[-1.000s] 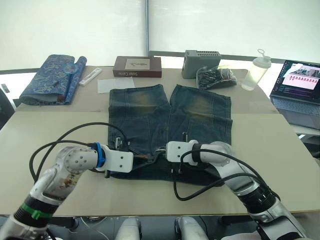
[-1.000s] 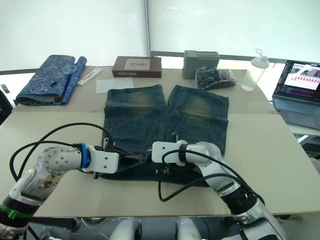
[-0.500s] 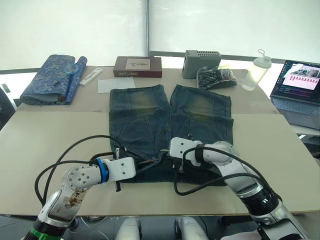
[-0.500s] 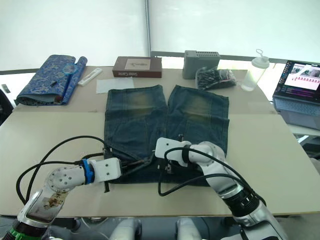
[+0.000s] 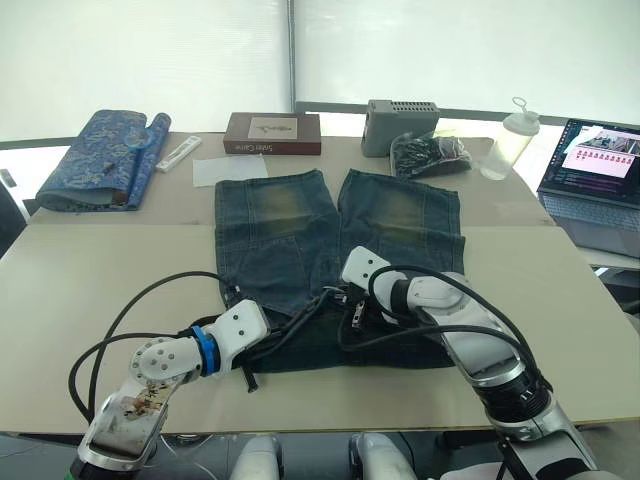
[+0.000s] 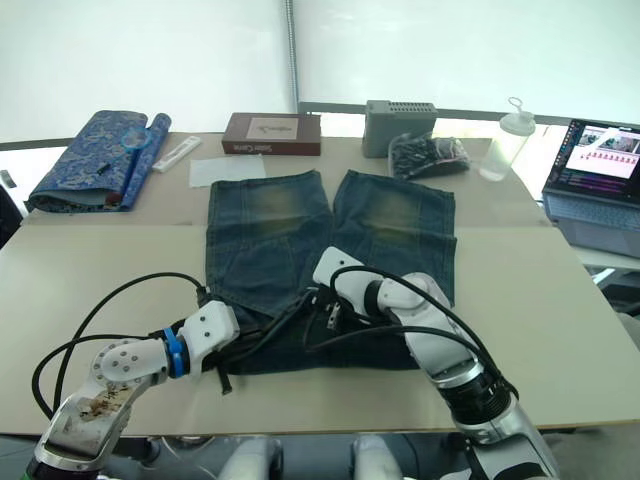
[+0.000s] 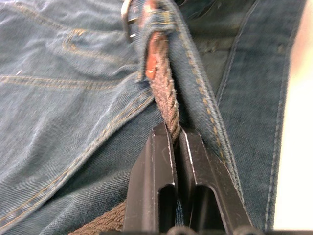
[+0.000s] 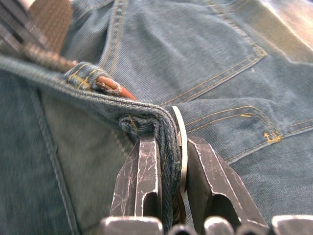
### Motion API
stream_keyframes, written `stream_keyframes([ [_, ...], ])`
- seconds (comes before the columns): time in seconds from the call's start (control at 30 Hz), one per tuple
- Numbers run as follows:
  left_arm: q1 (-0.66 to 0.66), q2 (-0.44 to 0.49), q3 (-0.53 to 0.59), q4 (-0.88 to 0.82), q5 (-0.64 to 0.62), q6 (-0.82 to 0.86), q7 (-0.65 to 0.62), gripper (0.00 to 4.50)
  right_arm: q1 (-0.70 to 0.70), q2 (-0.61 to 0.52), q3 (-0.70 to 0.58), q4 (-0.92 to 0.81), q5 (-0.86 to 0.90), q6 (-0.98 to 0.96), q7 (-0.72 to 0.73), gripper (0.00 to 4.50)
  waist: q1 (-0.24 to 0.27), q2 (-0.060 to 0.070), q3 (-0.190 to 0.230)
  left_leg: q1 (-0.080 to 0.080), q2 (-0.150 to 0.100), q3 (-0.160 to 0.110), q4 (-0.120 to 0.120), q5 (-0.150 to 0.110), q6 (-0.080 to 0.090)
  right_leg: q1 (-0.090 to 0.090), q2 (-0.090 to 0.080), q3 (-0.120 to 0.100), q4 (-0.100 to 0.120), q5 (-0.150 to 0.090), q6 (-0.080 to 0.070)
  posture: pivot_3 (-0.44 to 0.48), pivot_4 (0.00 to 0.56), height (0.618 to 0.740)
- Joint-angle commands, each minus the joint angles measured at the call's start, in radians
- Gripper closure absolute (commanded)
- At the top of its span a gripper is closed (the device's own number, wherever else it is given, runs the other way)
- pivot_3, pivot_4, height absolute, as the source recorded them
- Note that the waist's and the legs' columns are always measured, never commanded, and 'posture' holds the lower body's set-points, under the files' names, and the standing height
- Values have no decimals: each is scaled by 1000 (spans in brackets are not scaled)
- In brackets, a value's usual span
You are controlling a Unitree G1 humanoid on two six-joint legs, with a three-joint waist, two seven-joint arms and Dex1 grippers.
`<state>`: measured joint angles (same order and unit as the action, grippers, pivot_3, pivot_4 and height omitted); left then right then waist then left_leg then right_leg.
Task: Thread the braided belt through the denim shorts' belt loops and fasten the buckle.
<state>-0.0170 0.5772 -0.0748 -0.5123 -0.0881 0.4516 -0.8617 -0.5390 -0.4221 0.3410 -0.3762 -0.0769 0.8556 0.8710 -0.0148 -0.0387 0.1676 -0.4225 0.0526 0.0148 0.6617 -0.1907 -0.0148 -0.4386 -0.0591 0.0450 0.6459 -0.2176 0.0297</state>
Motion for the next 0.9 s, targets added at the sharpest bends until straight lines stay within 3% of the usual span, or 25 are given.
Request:
stream_keyframes([
  [0.03,-64,-53,-43,-31,-55,35,32,4500,-25,0,-4,-53,40,33,-8,4159,3,0,0,0,0,0,0,0,0,0,0,0,0,0,0,0,150,718],
  [0.23,-122,-101,-28,-6,-111,91,61,4500,-14,-45,17,-87,57,50,-5,4159,1,0,0,0,-1,-1,0,0,0,0,0,0,0,1,1,0,150,718],
  [0.5,-161,-76,-63,51,-88,39,63,4500,16,-143,49,-134,92,-109,55,4159,1,0,0,-1,-1,-1,0,0,0,0,0,0,-1,-1,1,0,150,718],
  [0.57,-166,-71,-69,58,-84,25,61,4500,27,-162,35,-151,114,-130,74,3123,1,0,0,-1,-1,-1,0,0,0,0,0,0,-1,-1,1,0,150,718],
  [0.73,-141,-22,-88,85,-54,-77,33,4500,58,-240,-73,-187,178,-180,108,1449,1,0,0,-1,-1,-1,0,0,0,0,0,0,-3,0,1,0,150,718],
  [0.9,-143,4,-94,118,-47,-141,20,4500,29,-283,-101,-169,159,-255,87,1449,0,0,0,-1,-1,-1,0,0,0,1,0,0,-3,0,1,0,150,718],
])
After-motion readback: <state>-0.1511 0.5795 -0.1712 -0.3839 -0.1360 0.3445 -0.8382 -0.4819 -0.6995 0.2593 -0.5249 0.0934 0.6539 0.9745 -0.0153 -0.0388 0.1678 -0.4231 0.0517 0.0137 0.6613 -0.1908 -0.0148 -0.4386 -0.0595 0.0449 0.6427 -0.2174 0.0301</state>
